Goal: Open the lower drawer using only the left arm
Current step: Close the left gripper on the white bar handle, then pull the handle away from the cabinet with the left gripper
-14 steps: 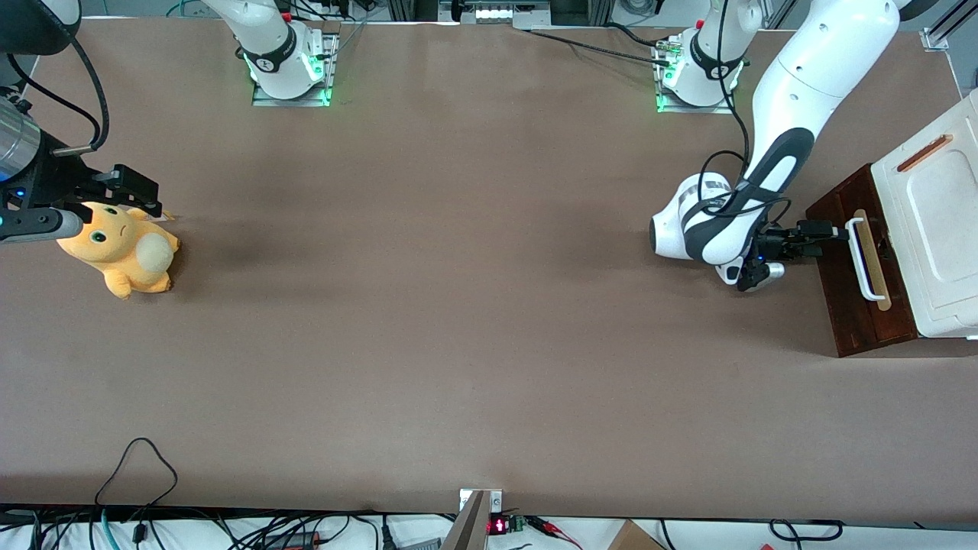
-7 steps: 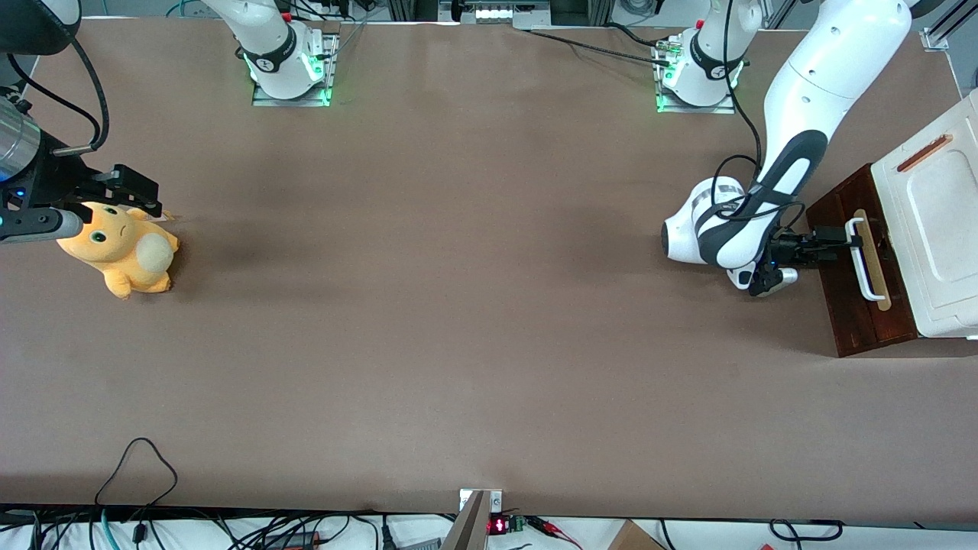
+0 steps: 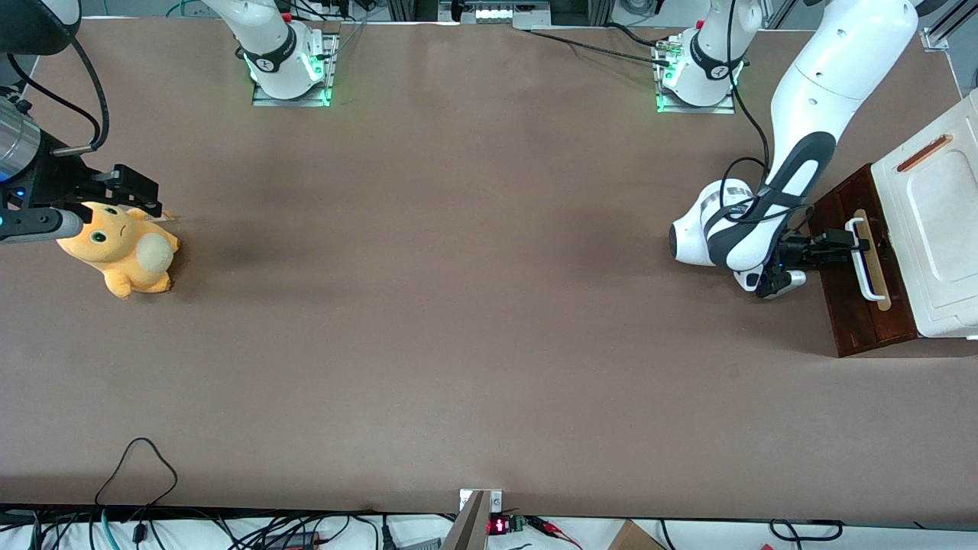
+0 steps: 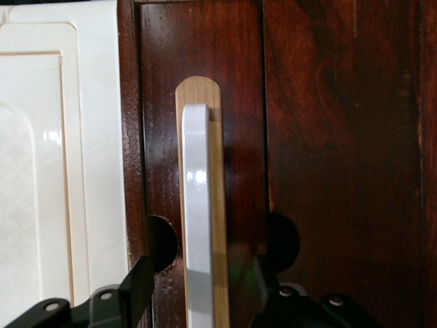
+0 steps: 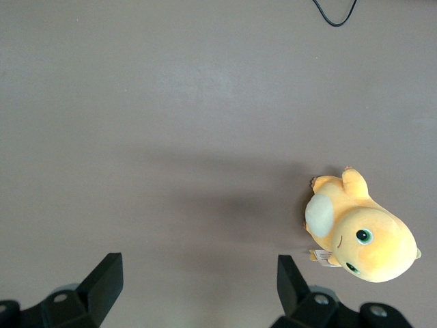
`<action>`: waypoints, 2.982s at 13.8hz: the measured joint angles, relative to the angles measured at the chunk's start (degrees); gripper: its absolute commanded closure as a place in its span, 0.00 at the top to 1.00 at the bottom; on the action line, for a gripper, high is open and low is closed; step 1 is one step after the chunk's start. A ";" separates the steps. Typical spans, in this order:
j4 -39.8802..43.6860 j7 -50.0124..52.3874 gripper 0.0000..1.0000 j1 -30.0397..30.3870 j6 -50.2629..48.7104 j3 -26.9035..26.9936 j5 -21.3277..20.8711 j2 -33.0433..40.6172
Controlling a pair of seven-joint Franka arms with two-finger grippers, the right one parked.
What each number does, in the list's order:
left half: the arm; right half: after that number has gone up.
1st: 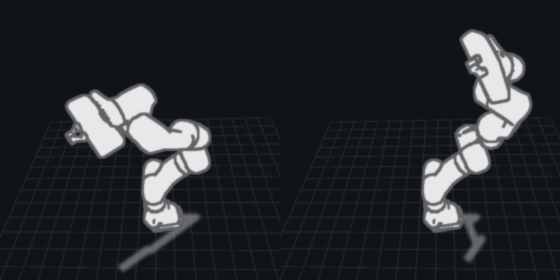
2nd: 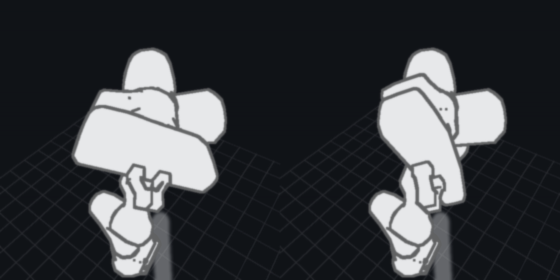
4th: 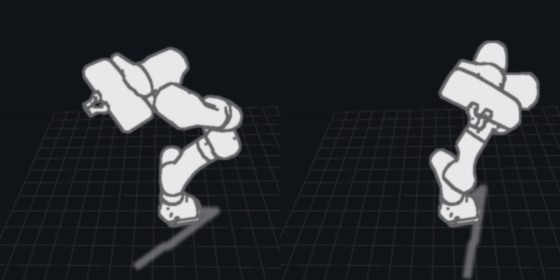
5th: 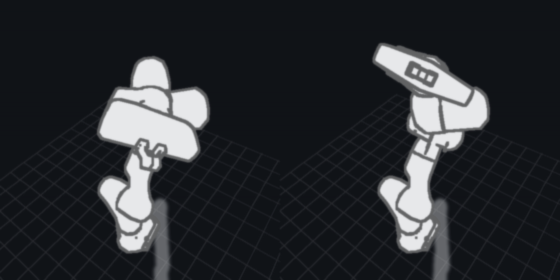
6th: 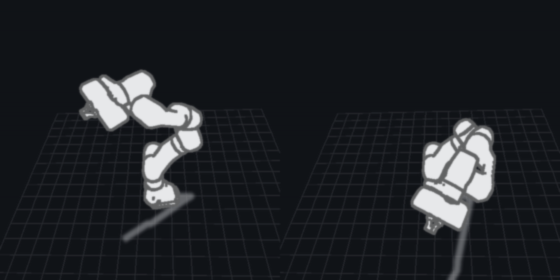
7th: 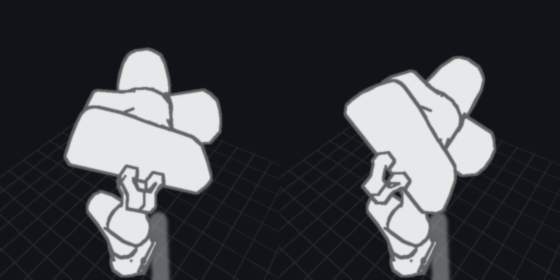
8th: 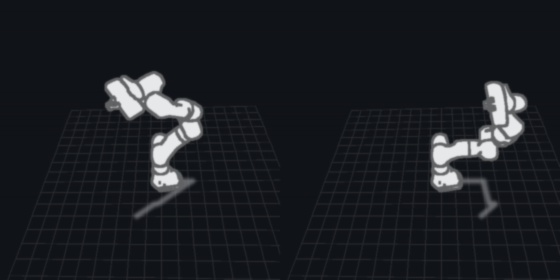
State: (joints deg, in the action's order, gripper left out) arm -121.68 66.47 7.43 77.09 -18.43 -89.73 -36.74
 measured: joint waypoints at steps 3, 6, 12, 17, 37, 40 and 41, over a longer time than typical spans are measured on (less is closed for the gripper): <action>0.02 -0.02 0.62 0.00 0.04 0.42 -0.18 0.00; 0.06 -0.03 0.56 0.00 0.18 0.53 -0.18 0.00; 0.14 -0.05 0.49 0.01 0.27 0.74 -0.50 0.00; 0.14 -0.08 0.42 0.18 0.36 1.32 -1.40 0.00; 0.14 -0.22 0.07 0.18 0.70 1.33 -1.41 -0.04; 0.14 -0.22 0.04 0.18 0.70 1.30 -1.41 -0.04; 0.14 -0.22 0.02 0.18 0.70 1.25 -1.41 -0.04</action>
State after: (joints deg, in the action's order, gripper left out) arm -121.54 66.25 7.61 77.79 -17.18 -91.14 -36.78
